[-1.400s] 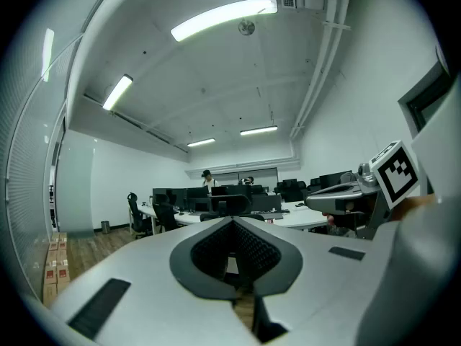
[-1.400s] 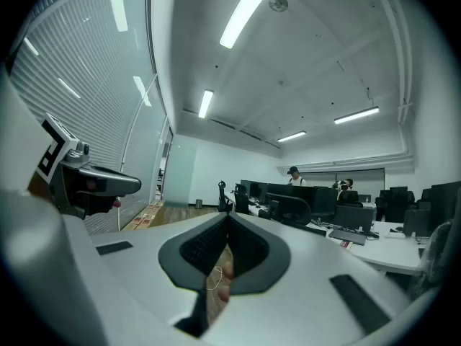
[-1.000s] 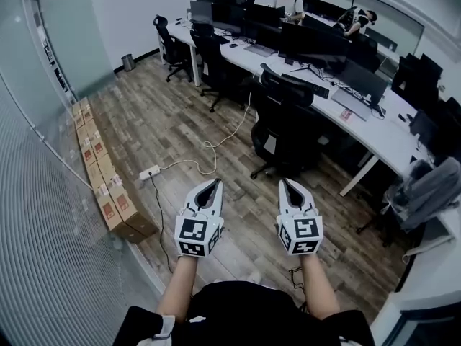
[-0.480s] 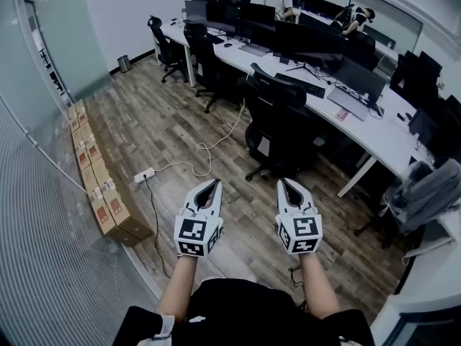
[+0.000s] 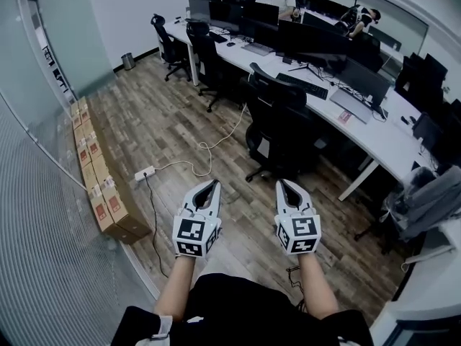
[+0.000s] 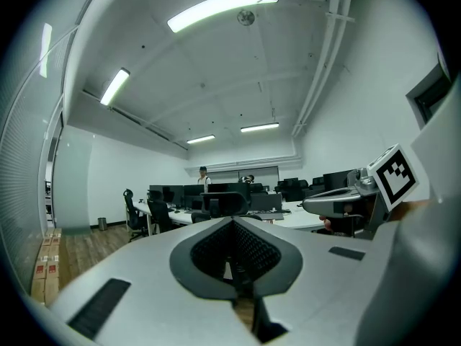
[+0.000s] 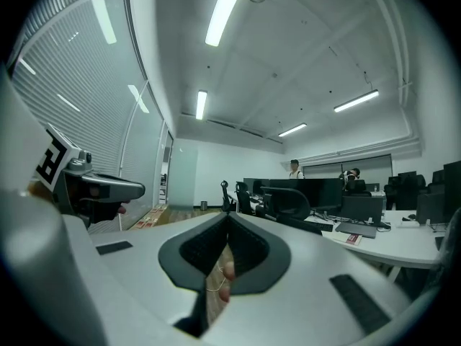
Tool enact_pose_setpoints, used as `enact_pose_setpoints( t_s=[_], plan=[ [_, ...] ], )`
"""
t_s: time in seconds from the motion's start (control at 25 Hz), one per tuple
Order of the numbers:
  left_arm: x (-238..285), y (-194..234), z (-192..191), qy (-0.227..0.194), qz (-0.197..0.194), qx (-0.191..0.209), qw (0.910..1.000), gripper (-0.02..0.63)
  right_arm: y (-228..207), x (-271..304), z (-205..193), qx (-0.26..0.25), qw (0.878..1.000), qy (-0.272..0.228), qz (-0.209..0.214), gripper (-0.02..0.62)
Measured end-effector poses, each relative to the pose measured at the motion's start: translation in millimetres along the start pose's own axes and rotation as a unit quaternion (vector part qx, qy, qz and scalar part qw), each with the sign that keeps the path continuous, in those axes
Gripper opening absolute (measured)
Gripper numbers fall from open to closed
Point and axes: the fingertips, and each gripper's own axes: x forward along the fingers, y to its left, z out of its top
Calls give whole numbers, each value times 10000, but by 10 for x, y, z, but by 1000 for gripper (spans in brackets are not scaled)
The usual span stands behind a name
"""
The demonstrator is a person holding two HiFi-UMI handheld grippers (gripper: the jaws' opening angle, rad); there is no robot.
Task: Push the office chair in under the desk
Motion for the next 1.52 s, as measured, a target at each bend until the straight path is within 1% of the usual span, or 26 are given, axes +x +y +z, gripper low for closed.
enact_pose_setpoints(
  t_s=[0.28, 0.6, 0.84, 1.12, 1.52],
  plan=[
    [289, 81, -25, -1, 11, 32, 10000, 14, -125, 260, -42, -37, 10000, 6, 58, 24],
    [868, 503, -73, -36, -82, -56, 9999, 15, -254, 894, -63, -83, 9999, 74, -28, 24],
    [1459, 1006, -16, -55, -150, -69, 9998, 14, -369, 1610, 17, -105, 9998, 124, -135, 24],
    [2185, 1715, 175, -97, -291, -77, 9995, 14, -475, 2560, 242, -102, 9994, 117, -309, 24],
    [2980, 2751, 334, -25, -564, -22, 9984, 15, -383, 3796, 504, -46, 9983, 130, -573, 23]
  ],
)
